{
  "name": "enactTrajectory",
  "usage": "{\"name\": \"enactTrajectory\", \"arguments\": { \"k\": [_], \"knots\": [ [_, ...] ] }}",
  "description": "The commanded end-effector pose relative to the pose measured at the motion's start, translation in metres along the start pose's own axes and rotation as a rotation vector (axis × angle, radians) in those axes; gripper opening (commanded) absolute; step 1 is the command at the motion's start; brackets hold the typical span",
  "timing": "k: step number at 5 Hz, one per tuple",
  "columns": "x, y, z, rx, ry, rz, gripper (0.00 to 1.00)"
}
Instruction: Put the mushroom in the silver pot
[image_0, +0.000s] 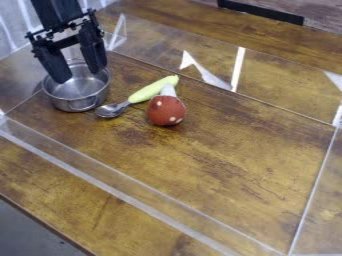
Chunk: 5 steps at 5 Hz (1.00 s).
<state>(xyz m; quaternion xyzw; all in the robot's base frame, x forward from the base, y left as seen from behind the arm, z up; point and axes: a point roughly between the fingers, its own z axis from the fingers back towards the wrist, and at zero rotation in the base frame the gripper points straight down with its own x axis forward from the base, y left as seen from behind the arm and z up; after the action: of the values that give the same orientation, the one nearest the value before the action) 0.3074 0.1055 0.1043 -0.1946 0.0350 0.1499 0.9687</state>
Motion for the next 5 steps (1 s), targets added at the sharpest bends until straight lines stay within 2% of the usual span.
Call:
{"name": "enactTrajectory", "arguments": {
  "k": [1, 5],
  "knots": [
    [-0.0036, 0.0000, 0.0260, 0.026, -0.094, -0.013, 1.00],
    [-0.0022, 0.0033, 0.0211, 0.043, -0.118, -0.024, 1.00]
  ]
}}
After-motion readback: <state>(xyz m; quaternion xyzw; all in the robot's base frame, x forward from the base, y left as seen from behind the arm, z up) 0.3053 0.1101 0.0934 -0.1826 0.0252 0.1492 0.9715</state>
